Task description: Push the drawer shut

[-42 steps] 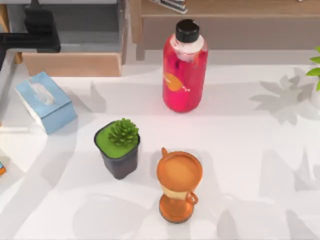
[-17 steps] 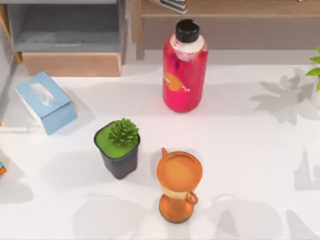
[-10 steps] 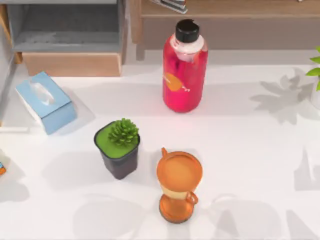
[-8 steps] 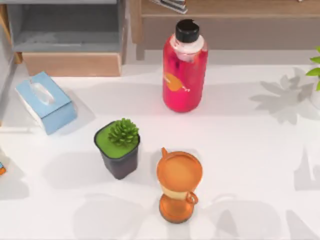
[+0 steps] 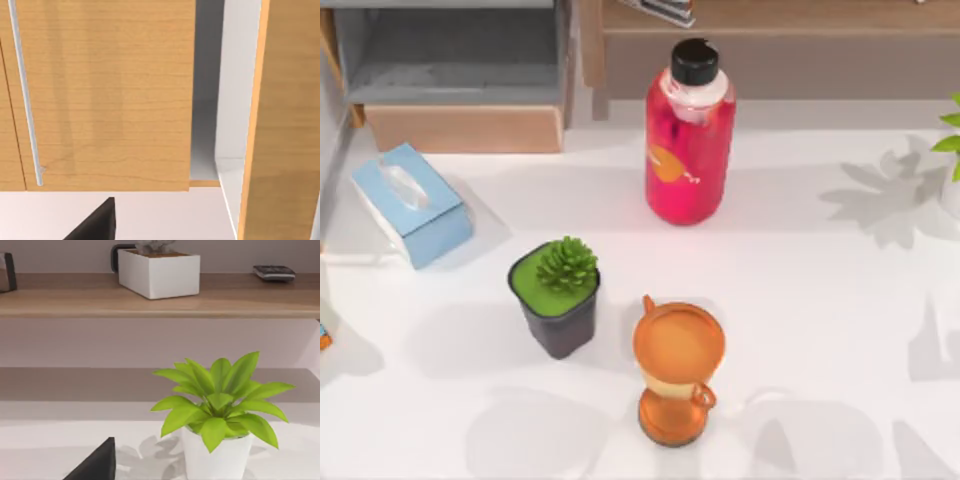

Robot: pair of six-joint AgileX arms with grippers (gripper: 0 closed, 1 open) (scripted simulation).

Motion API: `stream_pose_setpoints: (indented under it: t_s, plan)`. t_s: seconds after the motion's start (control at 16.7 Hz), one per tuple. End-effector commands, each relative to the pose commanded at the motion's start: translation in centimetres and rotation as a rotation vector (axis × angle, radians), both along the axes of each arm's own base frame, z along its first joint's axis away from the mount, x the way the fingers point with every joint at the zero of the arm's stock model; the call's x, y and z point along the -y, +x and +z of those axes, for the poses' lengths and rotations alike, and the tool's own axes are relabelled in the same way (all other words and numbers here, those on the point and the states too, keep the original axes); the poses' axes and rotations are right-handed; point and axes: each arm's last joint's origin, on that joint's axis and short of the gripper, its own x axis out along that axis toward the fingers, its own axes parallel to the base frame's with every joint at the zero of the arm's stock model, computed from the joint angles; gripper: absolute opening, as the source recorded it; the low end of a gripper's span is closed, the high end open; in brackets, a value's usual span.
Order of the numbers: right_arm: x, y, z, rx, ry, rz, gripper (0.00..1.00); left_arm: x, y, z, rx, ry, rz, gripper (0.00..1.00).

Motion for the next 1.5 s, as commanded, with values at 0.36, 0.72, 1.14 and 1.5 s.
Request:
stream_pose_setpoints:
  t_s: [0.36, 0.72, 1.14, 1.5]
  plan:
    - [0.0, 0.0, 0.0, 0.000, 0.000, 0.000, 1.00, 0.0, 0.0, 0.0, 0.000, 0.000, 0.000, 0.55]
    - [0.0, 0.0, 0.0, 0.000, 0.000, 0.000, 1.00, 0.0, 0.0, 0.0, 0.000, 0.000, 0.000, 0.10]
    - [0.0, 0.0, 0.0, 0.000, 0.000, 0.000, 1.00, 0.0, 0.0, 0.0, 0.000, 0.000, 0.000, 0.00]
    - [0.0, 0.0, 0.0, 0.000, 0.000, 0.000, 1.00, -0.1, 1.1, -0.6, -0.023, -0.018, 0.005, 0.00]
